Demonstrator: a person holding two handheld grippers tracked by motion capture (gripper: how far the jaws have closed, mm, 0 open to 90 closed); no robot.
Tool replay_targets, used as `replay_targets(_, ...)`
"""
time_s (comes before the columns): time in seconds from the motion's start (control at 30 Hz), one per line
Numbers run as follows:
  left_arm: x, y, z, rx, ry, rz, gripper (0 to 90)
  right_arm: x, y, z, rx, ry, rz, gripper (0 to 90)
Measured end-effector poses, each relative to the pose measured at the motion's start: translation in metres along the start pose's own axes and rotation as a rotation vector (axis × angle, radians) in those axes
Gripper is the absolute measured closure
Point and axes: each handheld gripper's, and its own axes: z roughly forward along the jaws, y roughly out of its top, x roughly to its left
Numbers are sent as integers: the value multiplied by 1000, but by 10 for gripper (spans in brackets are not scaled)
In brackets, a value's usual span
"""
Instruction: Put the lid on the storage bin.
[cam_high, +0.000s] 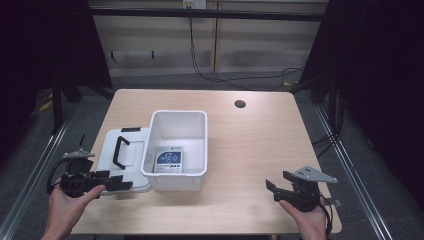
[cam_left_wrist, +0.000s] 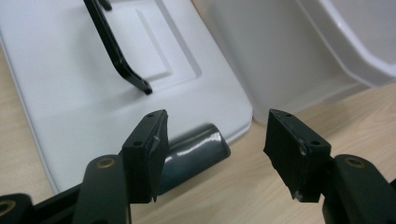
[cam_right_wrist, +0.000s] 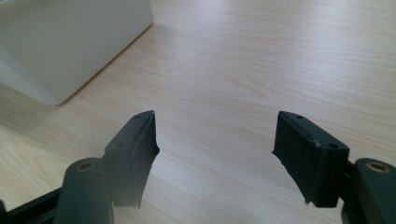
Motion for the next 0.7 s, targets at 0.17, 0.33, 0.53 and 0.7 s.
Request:
replay_targets(0.17, -1, 10, -6, -30, 3, 2, 447, 1, 2, -3, -17, 3, 12, 299)
replay_targets(0.33, 2, 24, -8, -16, 14, -29, 465, 1, 2, -2, -16, 0, 20, 299)
replay_targets(0.53, 7, 39, -9, -7, 20, -62, 443, -1, 2, -3, -19, 6, 40, 298)
replay_targets(0.7, 13, 51, -10, -18, 39, -58, 447, -2, 2, -3, -16, 7, 45, 291)
